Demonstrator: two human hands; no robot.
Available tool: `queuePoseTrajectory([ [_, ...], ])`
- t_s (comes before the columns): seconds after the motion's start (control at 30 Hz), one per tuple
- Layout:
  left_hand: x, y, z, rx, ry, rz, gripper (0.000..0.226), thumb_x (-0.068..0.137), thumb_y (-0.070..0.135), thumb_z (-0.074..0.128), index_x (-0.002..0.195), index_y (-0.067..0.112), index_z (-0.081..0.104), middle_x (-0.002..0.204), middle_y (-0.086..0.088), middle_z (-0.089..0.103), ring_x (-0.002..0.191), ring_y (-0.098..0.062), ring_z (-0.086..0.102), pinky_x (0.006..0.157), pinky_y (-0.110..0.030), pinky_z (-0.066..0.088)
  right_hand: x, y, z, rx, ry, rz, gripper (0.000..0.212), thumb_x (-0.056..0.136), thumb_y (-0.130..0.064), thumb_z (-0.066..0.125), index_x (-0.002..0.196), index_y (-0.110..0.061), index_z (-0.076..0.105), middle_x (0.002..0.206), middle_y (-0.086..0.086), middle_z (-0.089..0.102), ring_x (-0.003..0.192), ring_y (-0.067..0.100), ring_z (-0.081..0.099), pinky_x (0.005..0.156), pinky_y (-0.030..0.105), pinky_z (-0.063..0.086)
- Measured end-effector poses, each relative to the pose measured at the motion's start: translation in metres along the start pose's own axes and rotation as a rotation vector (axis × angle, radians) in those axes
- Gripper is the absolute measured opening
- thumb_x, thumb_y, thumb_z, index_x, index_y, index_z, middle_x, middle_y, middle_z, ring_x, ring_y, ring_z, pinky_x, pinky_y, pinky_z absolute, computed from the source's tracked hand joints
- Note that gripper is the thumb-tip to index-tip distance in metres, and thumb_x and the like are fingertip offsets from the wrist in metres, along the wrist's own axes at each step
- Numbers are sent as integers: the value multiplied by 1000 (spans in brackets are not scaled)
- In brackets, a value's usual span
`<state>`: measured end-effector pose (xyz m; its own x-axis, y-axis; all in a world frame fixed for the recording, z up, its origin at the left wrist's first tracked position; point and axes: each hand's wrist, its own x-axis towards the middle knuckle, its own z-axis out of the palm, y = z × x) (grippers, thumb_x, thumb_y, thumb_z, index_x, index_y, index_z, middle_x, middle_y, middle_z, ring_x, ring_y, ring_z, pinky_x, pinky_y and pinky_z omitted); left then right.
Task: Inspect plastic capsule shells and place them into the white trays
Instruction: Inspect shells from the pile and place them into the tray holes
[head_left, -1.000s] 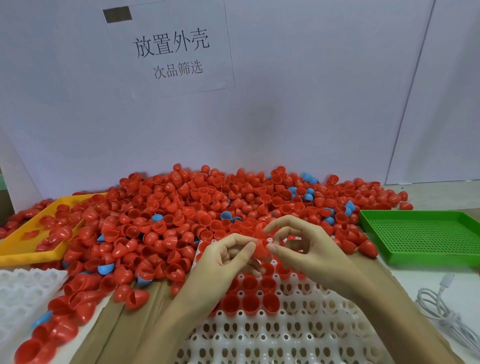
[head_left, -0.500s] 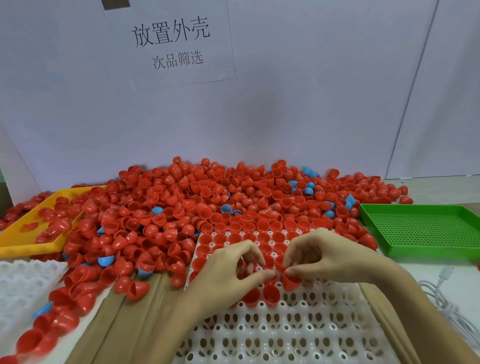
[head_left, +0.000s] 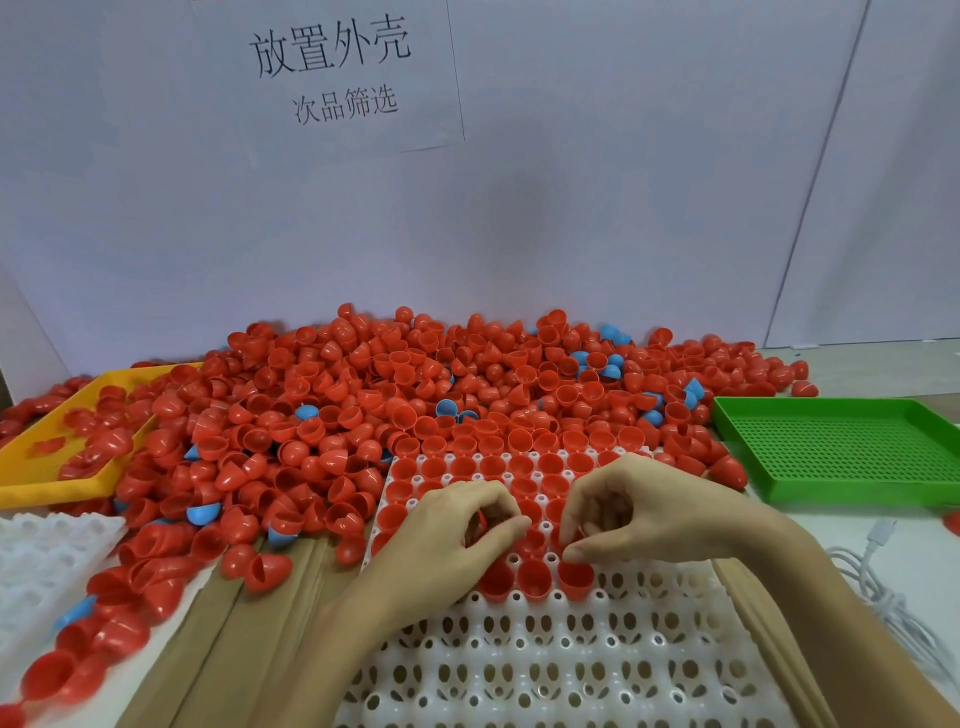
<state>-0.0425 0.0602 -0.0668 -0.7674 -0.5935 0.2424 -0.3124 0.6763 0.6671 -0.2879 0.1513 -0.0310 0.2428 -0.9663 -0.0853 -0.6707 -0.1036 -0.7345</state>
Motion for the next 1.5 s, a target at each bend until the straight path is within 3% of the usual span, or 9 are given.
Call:
queuePoseTrajectory([
  [0.43,-2,2,0,79,-20,25,16,92,53,73,89,38,72,85,16,63,89,-6,56,78,-16,43,2,-2,5,-54,30,-32,18,90,-43,82,92,-26,77,66,-11,64,57,2,54,55,16,42],
  [0.57,-3,5,-3,68,-44,27,13,87,50,79,92,38,77,92,15,60,92,-6,57,80,-23,49,2,-2,3,100,219,-97,28,100,-48,67,88,-25,77,60,-6,57,51,8,46,52,17,38],
  [0.73,-5,12,-5,-72,39,36,7,87,42,81,89,37,77,92,17,57,76,-2,53,73,-18,49,7,2,5,195,450,-119,35,105,-37,59,81,-20,78,53,-6,49,46,7,40,49,16,35],
  [0.93,2,-7,-41,-173,545,-106,6,93,31,78,88,34,76,82,11,72,74,-7,65,70,-17,51,11,9,7,200,580,-123,37,103,-39,56,75,-25,76,50,-4,48,44,5,38,48,14,34],
  [1.1,8,-64,-116,-194,964,-418,11,95,28,76,85,23,72,65,2,73,47,-18,69,54,-42,60,18,4,18,136,510,-152,35,100,-44,57,75,-28,76,49,-4,51,44,5,40,47,15,34],
  [1.17,10,-87,-156,-62,1050,-499,11,96,28,73,87,20,71,68,0,75,55,-23,73,68,-48,64,19,-1,20,115,494,-167,36,98,-49,56,75,-29,76,50,-3,53,44,4,42,47,16,36],
  [1.3,1,-129,-226,272,1057,-717,23,99,24,64,106,4,74,102,-24,77,103,-44,72,95,-49,56,20,-8,25,112,458,-194,39,96,-56,55,75,-30,75,52,1,56,44,6,44,47,18,36],
  [1.4,-14,-143,-244,429,1033,-825,34,102,20,60,126,-5,61,121,-33,67,117,-54,61,96,-55,50,20,-14,28,116,443,-209,41,95,-58,54,76,-29,76,51,0,56,44,8,45,47,21,38],
  [1.5,-18,-144,-237,512,1020,-747,44,103,12,58,141,-6,46,115,-38,65,114,-57,59,92,-60,49,19,-17,29,101,444,-215,41,95,-58,54,75,-30,75,53,6,57,45,9,47,48,22,39],
])
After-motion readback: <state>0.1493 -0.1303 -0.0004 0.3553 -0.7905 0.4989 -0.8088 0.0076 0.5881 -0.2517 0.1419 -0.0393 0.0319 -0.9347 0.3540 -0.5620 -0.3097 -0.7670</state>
